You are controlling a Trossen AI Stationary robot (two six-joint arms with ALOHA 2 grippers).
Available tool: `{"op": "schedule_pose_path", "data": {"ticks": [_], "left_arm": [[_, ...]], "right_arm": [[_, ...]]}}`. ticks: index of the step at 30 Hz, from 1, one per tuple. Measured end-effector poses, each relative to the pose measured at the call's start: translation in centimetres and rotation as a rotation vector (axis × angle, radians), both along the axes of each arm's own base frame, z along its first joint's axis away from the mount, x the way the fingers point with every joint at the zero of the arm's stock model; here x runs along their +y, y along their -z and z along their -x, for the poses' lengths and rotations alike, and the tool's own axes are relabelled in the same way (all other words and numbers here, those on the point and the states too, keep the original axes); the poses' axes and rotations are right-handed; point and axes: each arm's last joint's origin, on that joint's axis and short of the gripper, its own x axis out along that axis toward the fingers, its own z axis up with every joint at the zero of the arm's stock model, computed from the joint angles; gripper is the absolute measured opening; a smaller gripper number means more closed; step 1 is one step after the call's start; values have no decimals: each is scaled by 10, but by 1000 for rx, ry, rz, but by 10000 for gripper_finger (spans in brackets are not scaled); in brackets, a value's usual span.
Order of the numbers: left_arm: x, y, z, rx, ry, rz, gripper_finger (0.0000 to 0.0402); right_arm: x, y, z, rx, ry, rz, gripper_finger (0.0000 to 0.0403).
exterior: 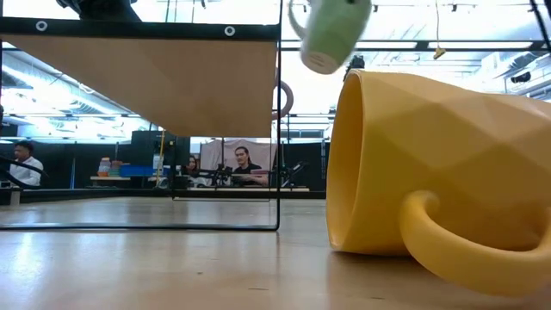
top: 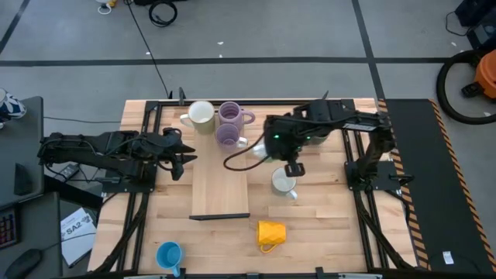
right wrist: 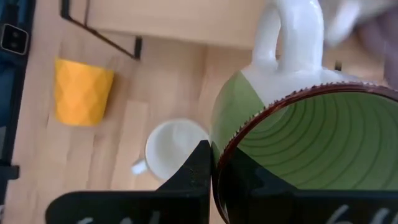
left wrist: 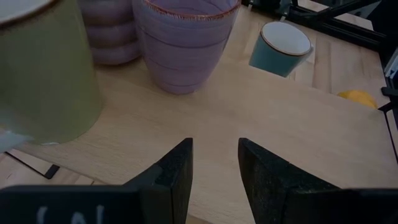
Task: Place coffee mugs
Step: Put the green mug on the shelf
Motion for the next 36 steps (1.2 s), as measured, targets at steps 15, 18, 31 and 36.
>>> {"op": "schedule_pose_path", "data": {"ticks": [15,18,31,36], "left_arm": [[-1,-10,-6,-116,16,6,135],[-1,-11,-6,-127,24,-3,135],[-6,-16,-37,-224,93,-102,135],[-13,-13,-53,-241,147,-158,134]], "right_arm": [[10,30,-53,37,-149,48,23],[10,31,-55,31,-148,47,23],[14,31,-67,-66,-141,39,23],[15,31,-69,-86,-136,36,23]]}}
